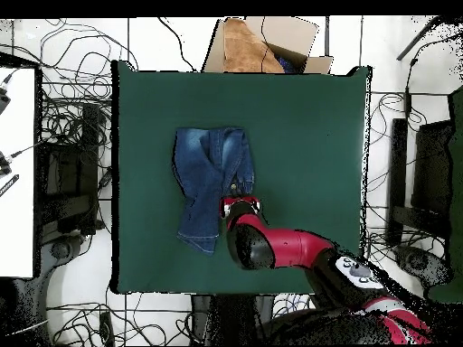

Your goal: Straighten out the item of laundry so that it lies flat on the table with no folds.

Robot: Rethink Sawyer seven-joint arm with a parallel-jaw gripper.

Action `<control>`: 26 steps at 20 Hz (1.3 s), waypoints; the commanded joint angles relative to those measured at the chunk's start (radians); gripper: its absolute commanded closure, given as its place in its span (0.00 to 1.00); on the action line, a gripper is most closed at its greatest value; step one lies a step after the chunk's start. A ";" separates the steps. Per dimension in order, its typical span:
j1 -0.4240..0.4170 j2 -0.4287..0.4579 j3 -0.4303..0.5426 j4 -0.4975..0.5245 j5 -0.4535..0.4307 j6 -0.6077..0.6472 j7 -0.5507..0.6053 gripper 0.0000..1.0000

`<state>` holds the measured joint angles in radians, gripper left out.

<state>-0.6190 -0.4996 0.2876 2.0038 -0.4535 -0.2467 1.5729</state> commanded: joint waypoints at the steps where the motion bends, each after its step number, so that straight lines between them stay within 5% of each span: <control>1: -0.001 0.037 0.004 -0.124 0.004 0.116 0.096 1.00; 3: -0.005 0.043 0.013 -0.126 -0.002 0.128 0.089 1.00; 4: -0.010 0.044 0.020 -0.126 -0.005 0.131 0.088 0.00; 20: -0.031 0.079 0.041 -0.141 -0.011 0.223 0.059 0.00; 26: -0.011 0.111 0.013 -0.175 -0.033 0.170 0.068 0.00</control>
<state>-0.6551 -0.4547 0.2882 1.9514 -0.4535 -0.1471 1.5729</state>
